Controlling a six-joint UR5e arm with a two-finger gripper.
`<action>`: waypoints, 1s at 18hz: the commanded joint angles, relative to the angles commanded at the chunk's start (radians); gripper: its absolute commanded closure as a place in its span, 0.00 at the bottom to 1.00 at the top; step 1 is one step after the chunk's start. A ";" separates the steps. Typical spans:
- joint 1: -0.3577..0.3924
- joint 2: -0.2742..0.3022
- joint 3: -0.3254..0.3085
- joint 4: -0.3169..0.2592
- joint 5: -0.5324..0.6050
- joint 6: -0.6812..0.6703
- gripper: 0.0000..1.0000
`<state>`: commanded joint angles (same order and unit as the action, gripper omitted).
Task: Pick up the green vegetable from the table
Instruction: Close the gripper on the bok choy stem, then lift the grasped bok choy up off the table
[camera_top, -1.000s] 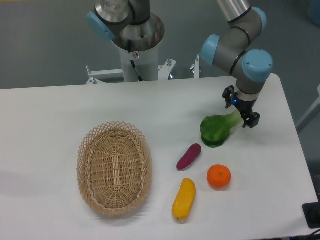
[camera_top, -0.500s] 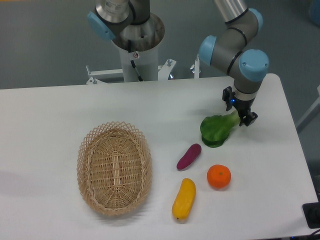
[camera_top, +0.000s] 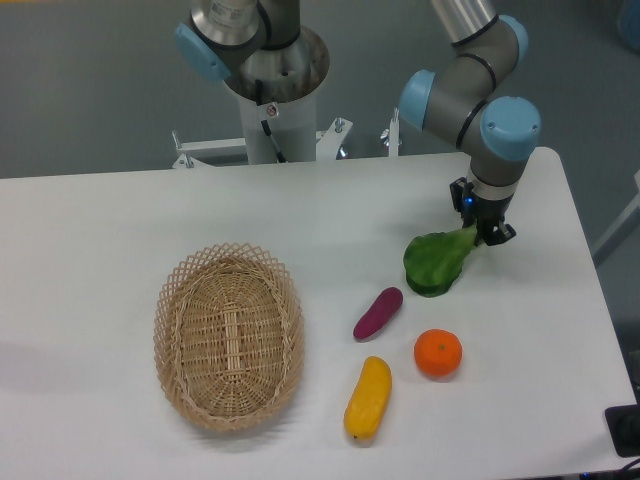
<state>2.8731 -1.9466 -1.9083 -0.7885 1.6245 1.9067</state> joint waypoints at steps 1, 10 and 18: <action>0.002 0.003 0.002 0.000 0.000 0.011 0.65; 0.035 0.064 0.057 -0.021 -0.078 0.055 0.65; 0.026 0.155 0.144 -0.140 -0.326 -0.138 0.65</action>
<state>2.8993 -1.7919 -1.7641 -0.9280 1.2982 1.7691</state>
